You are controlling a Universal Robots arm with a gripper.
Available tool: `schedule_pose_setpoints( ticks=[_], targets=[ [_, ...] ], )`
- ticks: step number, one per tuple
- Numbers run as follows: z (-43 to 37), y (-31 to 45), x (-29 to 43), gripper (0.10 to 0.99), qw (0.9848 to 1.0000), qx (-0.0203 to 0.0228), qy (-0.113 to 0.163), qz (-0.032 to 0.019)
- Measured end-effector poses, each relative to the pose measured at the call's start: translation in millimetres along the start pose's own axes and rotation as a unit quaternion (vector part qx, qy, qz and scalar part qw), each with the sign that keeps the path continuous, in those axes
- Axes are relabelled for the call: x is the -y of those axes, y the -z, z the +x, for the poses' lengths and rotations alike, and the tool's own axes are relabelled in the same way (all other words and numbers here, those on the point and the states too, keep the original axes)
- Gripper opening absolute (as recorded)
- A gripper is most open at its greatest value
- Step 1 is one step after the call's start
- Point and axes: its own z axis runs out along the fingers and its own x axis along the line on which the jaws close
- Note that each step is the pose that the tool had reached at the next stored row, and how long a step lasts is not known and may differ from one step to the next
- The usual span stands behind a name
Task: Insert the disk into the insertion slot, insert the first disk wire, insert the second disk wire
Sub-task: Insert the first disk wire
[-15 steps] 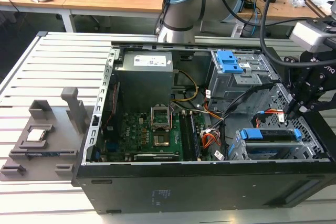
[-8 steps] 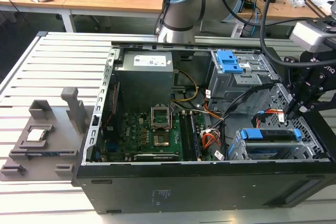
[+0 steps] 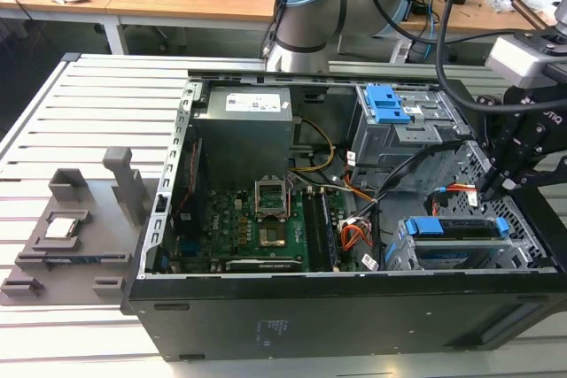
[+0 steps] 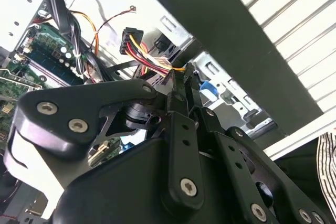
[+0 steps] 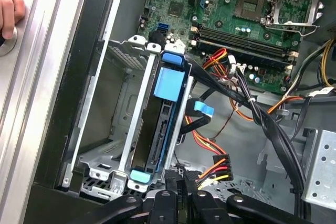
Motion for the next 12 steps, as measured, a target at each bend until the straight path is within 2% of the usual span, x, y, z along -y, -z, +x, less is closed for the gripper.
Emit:
schedule_pose_setpoints(
  ticks=[8, 10, 12],
  targets=[
    [-7.0, -1.2, -26.8, 0.169, 1.0, 0.0, 0.0, 0.0],
    [-8.4, -1.5, -32.0, 0.169, 1.0, 0.0, 0.0, 0.0],
    [-8.9, -1.5, -34.2, 0.169, 1.0, 0.0, 0.0, 0.0]
  ],
)
